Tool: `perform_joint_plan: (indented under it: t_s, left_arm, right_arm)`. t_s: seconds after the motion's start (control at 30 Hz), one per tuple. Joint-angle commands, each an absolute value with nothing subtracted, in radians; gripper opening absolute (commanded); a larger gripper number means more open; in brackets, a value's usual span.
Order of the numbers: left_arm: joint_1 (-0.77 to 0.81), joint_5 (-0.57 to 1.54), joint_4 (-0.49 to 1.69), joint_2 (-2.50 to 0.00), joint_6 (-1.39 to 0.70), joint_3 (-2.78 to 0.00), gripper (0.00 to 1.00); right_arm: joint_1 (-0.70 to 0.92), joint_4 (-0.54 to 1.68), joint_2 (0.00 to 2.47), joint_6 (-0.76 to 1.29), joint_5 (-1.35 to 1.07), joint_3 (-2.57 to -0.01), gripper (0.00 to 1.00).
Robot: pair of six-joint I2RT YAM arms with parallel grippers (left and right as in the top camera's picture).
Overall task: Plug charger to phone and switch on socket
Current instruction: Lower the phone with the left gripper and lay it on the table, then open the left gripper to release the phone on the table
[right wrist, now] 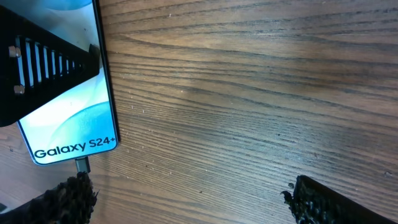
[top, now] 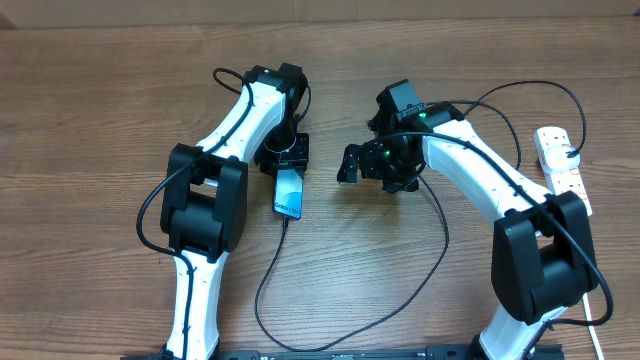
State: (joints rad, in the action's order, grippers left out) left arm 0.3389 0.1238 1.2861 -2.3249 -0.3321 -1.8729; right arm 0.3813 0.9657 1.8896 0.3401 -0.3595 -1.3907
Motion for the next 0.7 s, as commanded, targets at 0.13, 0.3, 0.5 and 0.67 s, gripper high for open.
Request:
perform_joint_plan:
  t_s: [0.13, 0.3, 0.5, 0.67]
  left_arm:
    - [0.341, 0.096, 1.299, -2.319, -0.313, -1.885, 0.53]
    - [0.341, 0.096, 1.298, -2.319, -0.314, -1.885, 0.54]
    - [0.341, 0.096, 1.298, -2.319, -0.313, -1.885, 0.62]
    - [0.341, 0.096, 1.298, -2.319, -0.314, -1.885, 0.62]
  right_arm:
    - [0.388, 0.965, 1.88, 0.339, -0.363, -1.395, 1.0]
    - [0.388, 0.964, 1.88, 0.339, -0.363, -1.395, 1.0]
    - [0.388, 0.964, 1.88, 0.339, -0.363, -1.395, 1.0]
    - [0.388, 0.964, 1.88, 0.339, -0.36, -1.395, 1.0]
